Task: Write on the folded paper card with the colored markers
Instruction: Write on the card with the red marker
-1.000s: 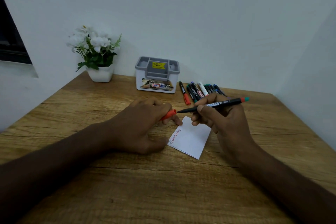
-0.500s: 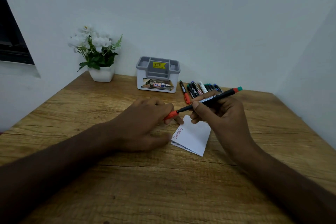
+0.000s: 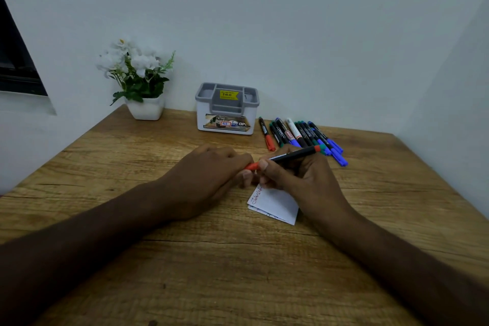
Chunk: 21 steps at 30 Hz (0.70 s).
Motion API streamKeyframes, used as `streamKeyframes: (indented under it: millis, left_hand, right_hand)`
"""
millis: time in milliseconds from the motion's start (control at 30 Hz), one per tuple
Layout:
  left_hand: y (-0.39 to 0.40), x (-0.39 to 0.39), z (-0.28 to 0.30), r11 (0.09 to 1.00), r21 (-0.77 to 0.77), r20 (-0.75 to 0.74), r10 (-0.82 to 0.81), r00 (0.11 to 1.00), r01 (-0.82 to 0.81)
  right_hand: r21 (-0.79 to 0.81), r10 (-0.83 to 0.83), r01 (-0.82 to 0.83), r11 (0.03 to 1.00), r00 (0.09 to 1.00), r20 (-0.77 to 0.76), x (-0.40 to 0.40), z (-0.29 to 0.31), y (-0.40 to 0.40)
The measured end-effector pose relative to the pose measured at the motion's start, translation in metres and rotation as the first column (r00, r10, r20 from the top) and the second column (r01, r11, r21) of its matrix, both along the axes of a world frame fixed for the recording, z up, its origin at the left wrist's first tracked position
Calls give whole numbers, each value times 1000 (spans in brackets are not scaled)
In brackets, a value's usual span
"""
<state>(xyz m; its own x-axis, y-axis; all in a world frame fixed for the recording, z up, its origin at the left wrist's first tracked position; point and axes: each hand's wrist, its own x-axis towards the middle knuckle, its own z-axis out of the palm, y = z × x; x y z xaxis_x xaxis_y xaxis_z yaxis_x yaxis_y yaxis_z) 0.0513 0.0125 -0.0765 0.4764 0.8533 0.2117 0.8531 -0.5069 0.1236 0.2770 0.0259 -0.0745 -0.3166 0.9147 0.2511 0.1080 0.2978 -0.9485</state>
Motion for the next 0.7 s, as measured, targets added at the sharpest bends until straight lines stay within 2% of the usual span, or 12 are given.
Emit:
streamKeyframes:
  millis: [167, 400, 500, 600, 700]
  left_hand:
    - [-1, 1, 1, 1000, 12, 45, -12, 999, 12]
    - [-2, 1, 1, 1000, 8, 60, -12, 998, 11]
    - [-1, -3, -1, 1000, -16, 74, -14, 997, 16]
    - [0, -2, -4, 999, -40, 189, -6, 982, 14]
    - [2, 3, -4, 994, -102, 243, 48, 969, -24]
  right_hand:
    - [-97, 7, -16, 995, 996, -89, -8, -4, -5]
    - [-145, 6, -22, 989, 994, -105, -10, -5, -5]
    - [-150, 0, -10, 989, 998, -66, -9, -4, -6]
    - [-162, -5, 2, 987, 1000, -21, -9, -5, -8]
    - [-229, -79, 54, 972, 991, -105, -10, -1, -8]
